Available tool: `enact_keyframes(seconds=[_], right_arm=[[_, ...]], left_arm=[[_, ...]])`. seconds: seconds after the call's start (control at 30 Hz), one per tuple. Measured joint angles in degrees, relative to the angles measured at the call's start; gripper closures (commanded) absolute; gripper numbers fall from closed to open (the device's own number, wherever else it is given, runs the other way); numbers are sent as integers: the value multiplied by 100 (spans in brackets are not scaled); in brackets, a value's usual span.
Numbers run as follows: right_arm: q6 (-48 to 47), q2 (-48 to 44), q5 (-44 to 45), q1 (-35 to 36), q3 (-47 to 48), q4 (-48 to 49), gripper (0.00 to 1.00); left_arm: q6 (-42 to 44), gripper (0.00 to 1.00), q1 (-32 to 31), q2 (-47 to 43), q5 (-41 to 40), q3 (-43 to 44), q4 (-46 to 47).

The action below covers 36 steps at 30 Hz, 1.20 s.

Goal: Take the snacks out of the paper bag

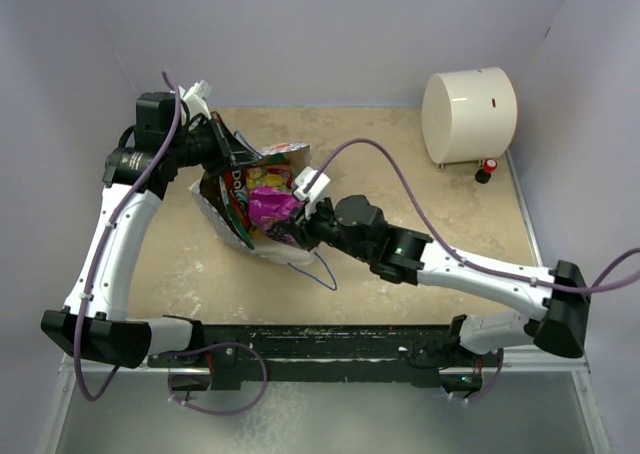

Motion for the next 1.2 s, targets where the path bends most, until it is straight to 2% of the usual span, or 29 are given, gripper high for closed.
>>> enact_keyframes(seconds=[0.2, 0.33, 0.47, 0.67, 0.8, 1.0, 1.2], right_arm=[[208, -702, 796, 11, 433, -719, 87], [205, -1001, 1735, -46, 671, -1091, 88], [306, -1104, 2070, -684, 730, -1425, 88], [643, -1106, 1886, -2802, 343, -1508, 88], [955, -922, 1488, -3803, -212, -1196, 89], [1405, 111, 673, -4743, -977, -229, 87], [1620, 1014, -17, -5160, -1403, 857, 88]], left_arm=[[0, 100, 0, 0, -2, -48, 103], [0, 100, 7, 0, -13, -50, 122], [2, 100, 42, 0, -17, -50, 140], [7, 100, 118, 0, -31, -50, 131], [9, 100, 190, 0, -28, -50, 57], [13, 100, 225, 4, -20, -4, -173], [59, 100, 232, 35, -13, 221, -407]])
